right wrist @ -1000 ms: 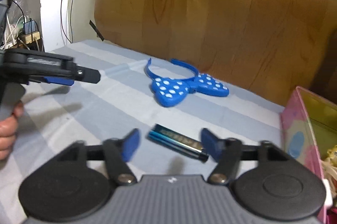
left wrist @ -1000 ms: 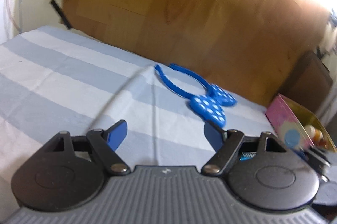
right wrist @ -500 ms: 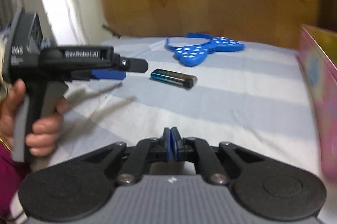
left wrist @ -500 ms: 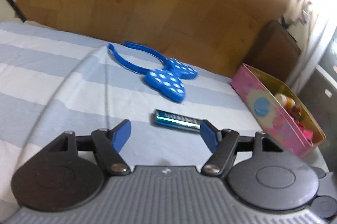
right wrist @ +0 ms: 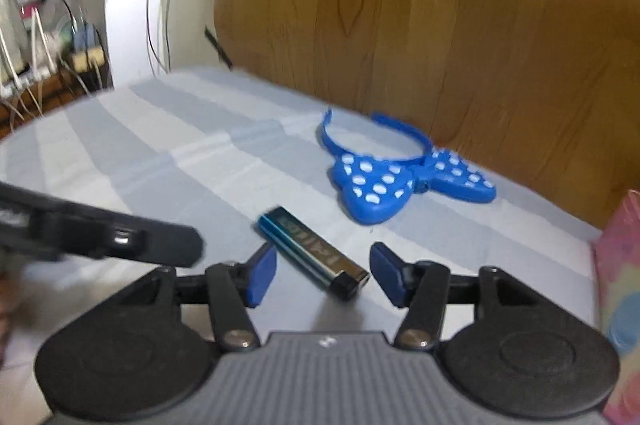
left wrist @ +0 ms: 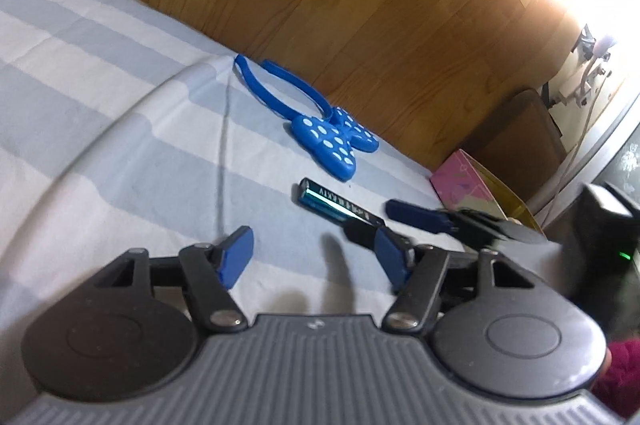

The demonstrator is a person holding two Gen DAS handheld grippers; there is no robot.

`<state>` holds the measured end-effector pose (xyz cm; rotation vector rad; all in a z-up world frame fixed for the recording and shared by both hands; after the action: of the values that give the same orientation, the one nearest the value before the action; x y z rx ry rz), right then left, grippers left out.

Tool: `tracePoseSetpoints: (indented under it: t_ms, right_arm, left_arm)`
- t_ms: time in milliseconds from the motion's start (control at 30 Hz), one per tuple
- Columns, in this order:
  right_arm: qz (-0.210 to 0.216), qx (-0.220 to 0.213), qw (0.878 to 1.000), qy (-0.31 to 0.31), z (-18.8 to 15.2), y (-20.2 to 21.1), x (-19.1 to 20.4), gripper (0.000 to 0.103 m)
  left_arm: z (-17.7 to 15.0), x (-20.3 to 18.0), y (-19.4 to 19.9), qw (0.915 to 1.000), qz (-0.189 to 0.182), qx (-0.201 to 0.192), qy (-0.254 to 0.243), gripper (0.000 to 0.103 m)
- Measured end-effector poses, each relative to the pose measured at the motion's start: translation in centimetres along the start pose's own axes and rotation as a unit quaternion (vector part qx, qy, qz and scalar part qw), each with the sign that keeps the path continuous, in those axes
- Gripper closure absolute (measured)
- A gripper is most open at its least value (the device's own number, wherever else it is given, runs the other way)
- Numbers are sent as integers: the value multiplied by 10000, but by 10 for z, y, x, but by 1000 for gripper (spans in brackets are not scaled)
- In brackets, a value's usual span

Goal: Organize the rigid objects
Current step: 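Grasp the blue lighter with the right tool, then carry the blue lighter into the pink tin and release it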

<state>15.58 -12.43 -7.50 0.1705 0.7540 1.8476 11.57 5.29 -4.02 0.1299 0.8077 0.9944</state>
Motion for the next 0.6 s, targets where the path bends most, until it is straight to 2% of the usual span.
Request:
tracePoseSetpoints:
  t_ms: [33, 67, 100, 167, 200, 333, 400, 433, 467, 500, 600]
  right_arm:
    - [54, -38, 9999, -77, -1, -2, -1, 61]
    - [277, 5, 9993, -242, -2, -2, -3, 76]
    - [432, 28, 9983, -401, -6, 2, -2, 79]
    - [393, -21, 9977, -553, -15, 12, 3, 80]
    - [508, -49, 9952, -832, -21, 17, 4, 80]
    - [1219, -269, 9719, -1996, -51, 47, 9, 80]
    - [1434, -410, 9622, -2279, -64, 58, 13, 80]
    - [1449, -465, 9611, -2306, -69, 65, 14, 80]
    - [1416, -547, 9617, -2284, -73, 71, 16, 80]
    - [1372, -652, 9622, -2261, -76, 78, 17, 80]
    - [1160, -896, 9643, -2204, -81, 99, 10, 80]
  left_arm:
    - [2, 1, 0, 10000, -11, 4, -21, 35]
    - [3, 0, -1, 10000, -21, 16, -31, 35]
    - [4, 0, -1, 10000, -35, 29, -30, 35]
    - [4, 1, -1, 9999, -92, 66, 10, 35]
    - [4, 1, -1, 9997, -183, 116, 81, 35]
    - [-3, -5, -3, 9973, -571, 354, 292, 35]
    - [-10, -17, -7, 9944, -825, 561, 354, 46]
    - [-12, -23, -9, 9935, -881, 638, 348, 49]
    - [-15, -29, -10, 9934, -878, 657, 328, 64]
    - [-18, -36, -10, 9938, -856, 647, 283, 83]
    - [-21, -60, -10, 9931, -996, 600, 178, 84]
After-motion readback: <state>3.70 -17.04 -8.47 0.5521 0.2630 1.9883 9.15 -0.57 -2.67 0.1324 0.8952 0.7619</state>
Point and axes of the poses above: each gripper's, at about its wrist camera, not at the fingertips, and y roughly against the way its jaws point, x to its left, z to its top, the point moved 4 cm from there along -y, roughly the way its jaws point, and after that the axes turned 2 degrees about -z, right-handed, at the moved point
